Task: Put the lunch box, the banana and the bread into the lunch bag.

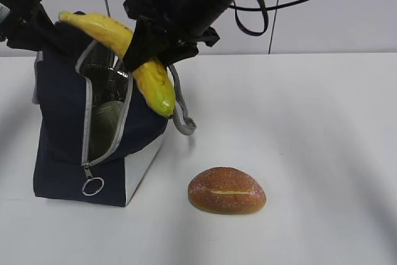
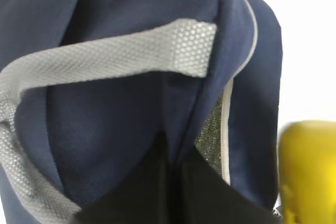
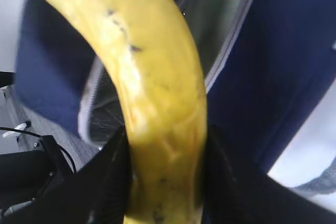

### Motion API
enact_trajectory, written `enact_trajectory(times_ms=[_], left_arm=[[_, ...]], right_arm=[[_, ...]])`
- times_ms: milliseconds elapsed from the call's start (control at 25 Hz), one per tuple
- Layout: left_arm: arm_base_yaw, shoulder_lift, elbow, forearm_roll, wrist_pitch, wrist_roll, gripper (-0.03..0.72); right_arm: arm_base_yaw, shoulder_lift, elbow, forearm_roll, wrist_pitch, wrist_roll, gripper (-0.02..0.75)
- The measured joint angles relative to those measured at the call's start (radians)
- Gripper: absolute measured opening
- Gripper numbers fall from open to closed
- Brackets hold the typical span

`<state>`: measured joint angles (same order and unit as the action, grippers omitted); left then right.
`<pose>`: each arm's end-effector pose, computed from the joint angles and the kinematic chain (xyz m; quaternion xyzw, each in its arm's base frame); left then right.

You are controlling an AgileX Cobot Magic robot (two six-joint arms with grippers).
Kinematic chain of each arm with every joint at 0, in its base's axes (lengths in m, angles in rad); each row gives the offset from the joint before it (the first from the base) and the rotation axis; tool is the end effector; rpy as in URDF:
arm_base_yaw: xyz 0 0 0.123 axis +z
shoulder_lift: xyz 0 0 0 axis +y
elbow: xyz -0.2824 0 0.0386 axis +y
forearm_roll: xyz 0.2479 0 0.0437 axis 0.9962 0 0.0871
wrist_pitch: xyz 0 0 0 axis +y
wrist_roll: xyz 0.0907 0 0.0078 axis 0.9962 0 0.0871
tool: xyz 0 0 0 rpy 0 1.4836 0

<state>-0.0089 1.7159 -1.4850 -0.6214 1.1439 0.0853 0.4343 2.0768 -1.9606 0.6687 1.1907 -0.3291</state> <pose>0.3574 -0.0515 0.3106 -0.0416 0.9456 -0.2880 0.1455 0.3895 0.2385 0.2987 -0.2846 0.8880 0.3295 0.1479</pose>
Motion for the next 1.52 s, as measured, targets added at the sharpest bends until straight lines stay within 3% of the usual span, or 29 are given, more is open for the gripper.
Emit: enact_trajectory(times_ms=[120,320,440,840,1200,1440,1520], left_arm=[[0.000,0.000,0.000,-0.001,0.000,0.001,-0.003],[0.000,0.000,0.000,-0.010,-0.009,0.005,-0.003],[0.000,0.000,0.000,-0.015,-0.009,0.008,-0.003],[0.000,0.000,0.000,-0.017,-0.007,0.008,-0.003],[0.001,0.000,0.000,-0.015,0.001,0.012,-0.003],[0.001,0.000,0.000,-0.011,0.001,0.016,-0.003],[0.001,0.000,0.000,-0.011,0.001,0.018,-0.003]], right_arm=[[0.004,0.036,0.000,-0.023,-0.009,0.036,0.290],[0.006,0.052,0.000,-0.202,-0.036,0.174,0.291],[0.006,0.052,0.000,-0.242,-0.058,0.222,0.291],[0.019,0.129,-0.031,-0.242,-0.068,0.298,0.310],[0.039,0.202,-0.217,-0.095,-0.068,0.314,0.320],[0.039,0.237,-0.250,-0.060,-0.054,0.278,0.543],[0.039,0.237,-0.255,-0.055,-0.042,0.264,0.575]])
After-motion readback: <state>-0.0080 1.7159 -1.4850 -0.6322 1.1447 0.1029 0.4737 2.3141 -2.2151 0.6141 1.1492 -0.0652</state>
